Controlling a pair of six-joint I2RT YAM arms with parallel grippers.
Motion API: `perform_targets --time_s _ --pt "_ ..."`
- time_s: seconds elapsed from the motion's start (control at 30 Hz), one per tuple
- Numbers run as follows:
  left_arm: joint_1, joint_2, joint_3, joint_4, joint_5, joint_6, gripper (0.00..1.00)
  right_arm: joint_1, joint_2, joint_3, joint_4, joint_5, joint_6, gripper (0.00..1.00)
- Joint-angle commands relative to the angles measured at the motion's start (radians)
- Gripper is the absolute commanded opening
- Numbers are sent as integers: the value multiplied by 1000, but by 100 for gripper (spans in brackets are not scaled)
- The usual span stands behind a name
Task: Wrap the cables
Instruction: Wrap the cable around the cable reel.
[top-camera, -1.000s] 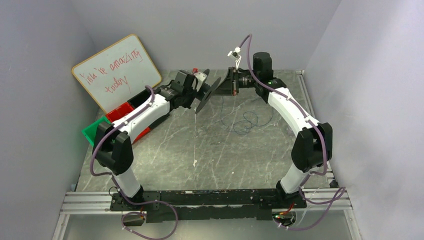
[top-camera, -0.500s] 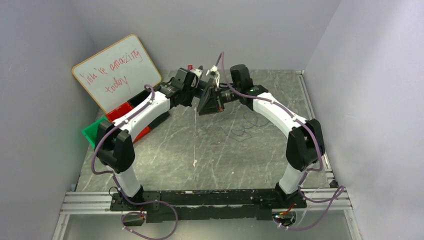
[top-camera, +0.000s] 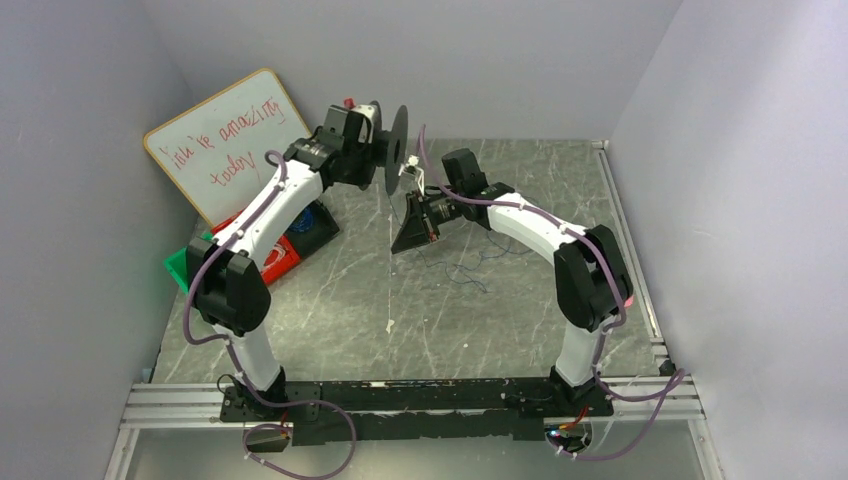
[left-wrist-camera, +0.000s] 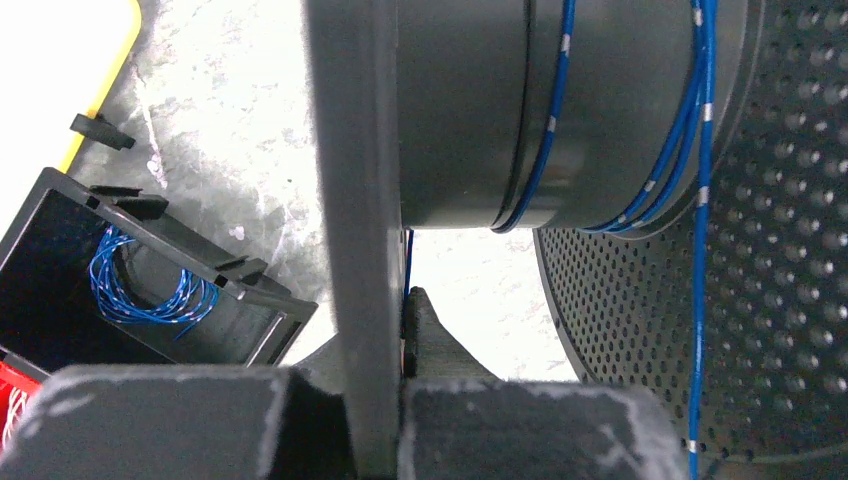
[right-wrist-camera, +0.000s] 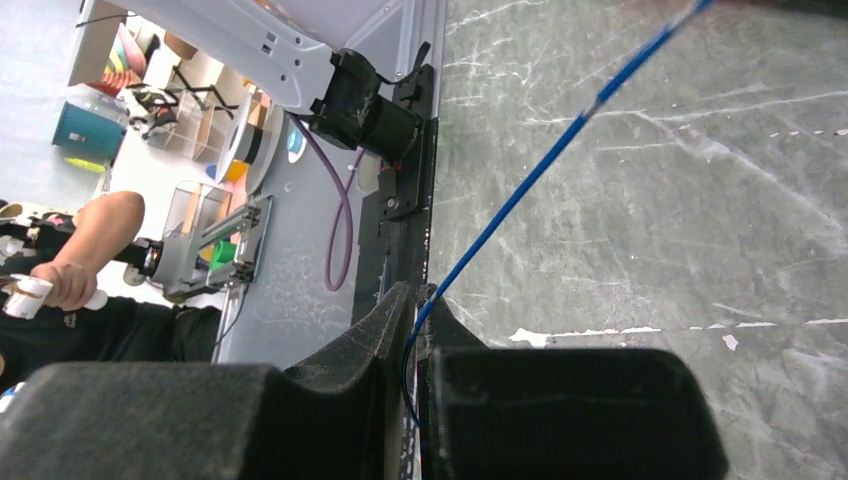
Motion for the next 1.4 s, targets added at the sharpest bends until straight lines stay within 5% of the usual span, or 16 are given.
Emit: perform_targets --time_s 0.0,0.6,0.87,1.37 --pt "31 -58 79 22 92 -57 2 6 19 -11 91 -68 14 11" --pt "163 -167 82 16 467 -121 2 -45 117 -35 220 -125 140 11" --pt "198 -232 30 27 522 -115 2 -141 106 -91 428 -144 299 12" --pt "216 -281 15 -4 607 -98 2 -297 173 -86 444 -120 336 12"
